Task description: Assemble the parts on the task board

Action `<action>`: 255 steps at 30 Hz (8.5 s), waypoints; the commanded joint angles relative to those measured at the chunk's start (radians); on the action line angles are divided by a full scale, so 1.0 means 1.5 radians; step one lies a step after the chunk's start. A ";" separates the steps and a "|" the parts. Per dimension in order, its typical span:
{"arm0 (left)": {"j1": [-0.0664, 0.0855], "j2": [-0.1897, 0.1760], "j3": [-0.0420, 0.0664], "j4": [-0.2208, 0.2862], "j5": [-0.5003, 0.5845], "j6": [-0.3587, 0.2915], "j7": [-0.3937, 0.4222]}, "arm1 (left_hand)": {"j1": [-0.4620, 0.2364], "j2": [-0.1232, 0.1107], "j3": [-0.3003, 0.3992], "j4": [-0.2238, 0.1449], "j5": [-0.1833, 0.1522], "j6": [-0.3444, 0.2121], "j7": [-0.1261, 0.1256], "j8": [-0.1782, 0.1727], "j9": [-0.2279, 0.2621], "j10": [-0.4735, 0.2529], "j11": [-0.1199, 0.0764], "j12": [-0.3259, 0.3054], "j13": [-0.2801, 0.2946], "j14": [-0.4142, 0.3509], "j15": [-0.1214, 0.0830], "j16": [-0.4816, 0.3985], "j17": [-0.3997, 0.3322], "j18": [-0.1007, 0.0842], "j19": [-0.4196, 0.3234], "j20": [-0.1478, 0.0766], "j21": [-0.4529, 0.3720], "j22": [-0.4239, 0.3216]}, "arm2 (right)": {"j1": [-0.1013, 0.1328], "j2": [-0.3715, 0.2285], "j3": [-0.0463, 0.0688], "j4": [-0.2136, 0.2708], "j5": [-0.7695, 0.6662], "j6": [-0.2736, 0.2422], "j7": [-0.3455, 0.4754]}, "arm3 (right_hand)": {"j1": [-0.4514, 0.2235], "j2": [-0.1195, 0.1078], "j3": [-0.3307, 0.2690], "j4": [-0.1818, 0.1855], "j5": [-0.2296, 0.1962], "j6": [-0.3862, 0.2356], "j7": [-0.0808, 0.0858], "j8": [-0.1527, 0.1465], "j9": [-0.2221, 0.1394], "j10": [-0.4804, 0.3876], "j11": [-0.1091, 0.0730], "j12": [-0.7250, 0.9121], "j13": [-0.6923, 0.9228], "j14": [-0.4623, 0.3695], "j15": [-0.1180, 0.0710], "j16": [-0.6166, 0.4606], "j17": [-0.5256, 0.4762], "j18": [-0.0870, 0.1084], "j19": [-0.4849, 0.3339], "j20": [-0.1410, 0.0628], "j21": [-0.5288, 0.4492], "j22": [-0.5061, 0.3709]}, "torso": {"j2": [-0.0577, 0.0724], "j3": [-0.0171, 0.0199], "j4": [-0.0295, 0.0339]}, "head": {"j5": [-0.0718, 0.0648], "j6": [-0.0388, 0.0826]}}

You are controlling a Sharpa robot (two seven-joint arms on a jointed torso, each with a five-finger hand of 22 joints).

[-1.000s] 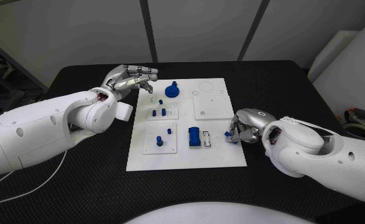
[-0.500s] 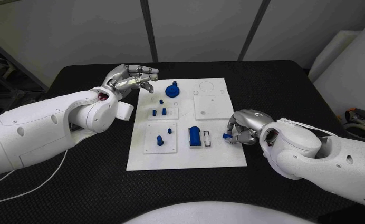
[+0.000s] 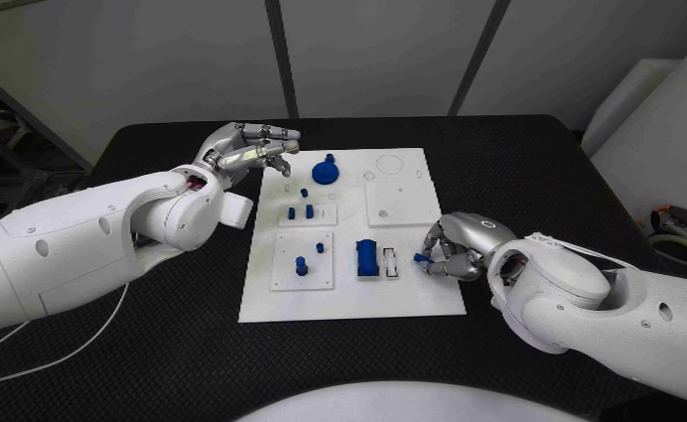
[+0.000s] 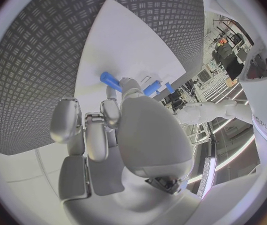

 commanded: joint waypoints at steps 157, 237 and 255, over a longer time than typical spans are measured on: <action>-0.009 0.031 0.000 -0.059 0.080 -0.009 0.046 | -0.026 0.005 -0.015 0.027 -0.001 -0.013 0.001 0.011 0.000 -0.026 0.013 -0.008 -0.019 -0.078 0.024 -0.171 -0.087 0.000 -0.104 0.028 -0.122 -0.077 | 0.062 0.091 0.004 -0.240 0.709 -0.012 0.523 | 0.038 0.049 -0.047 -0.020 -0.272 -0.083 0.054 -0.050 0.013 -0.242 0.056 -0.543 -0.423 -0.218 0.061 -0.625 -0.475 0.055 -0.332 0.057 -0.489 -0.417 | -0.034 -0.0130 -0.0070 | -0.004 0.023; -0.046 0.087 -0.010 0.045 0.091 -0.334 0.130 | -0.911 0.088 -0.255 0.041 -0.193 -0.680 -0.118 -0.101 -0.044 -0.704 -0.068 -0.274 -0.075 -0.701 -0.020 -0.700 -0.237 -0.117 -0.694 -0.084 -0.373 -0.622 | 0.072 0.145 0.003 -0.213 1.092 -0.304 0.722 | -0.962 0.033 0.025 -0.180 -0.419 -0.714 -0.050 -0.161 -0.256 -0.859 -0.003 -0.772 -0.837 -0.975 0.040 -1.016 -0.872 -0.057 -0.904 -0.033 -0.877 -0.846 | -0.067 0.0064 0.0233 | 0.001 0.119; -0.046 0.087 -0.010 0.045 0.091 -0.334 0.130 | -0.911 0.088 -0.255 0.041 -0.193 -0.680 -0.118 -0.101 -0.044 -0.704 -0.068 -0.274 -0.075 -0.701 -0.020 -0.700 -0.237 -0.117 -0.694 -0.084 -0.373 -0.622 | 0.072 0.145 0.003 -0.213 1.092 -0.304 0.722 | -1.032 0.033 0.025 -0.180 -0.419 -0.714 -0.050 -0.161 -0.256 -0.908 -0.003 -0.772 -0.837 -0.975 0.040 -1.016 -0.872 -0.057 -0.904 -0.033 -0.877 -0.846 | -0.067 0.0064 0.0233 | 0.001 0.119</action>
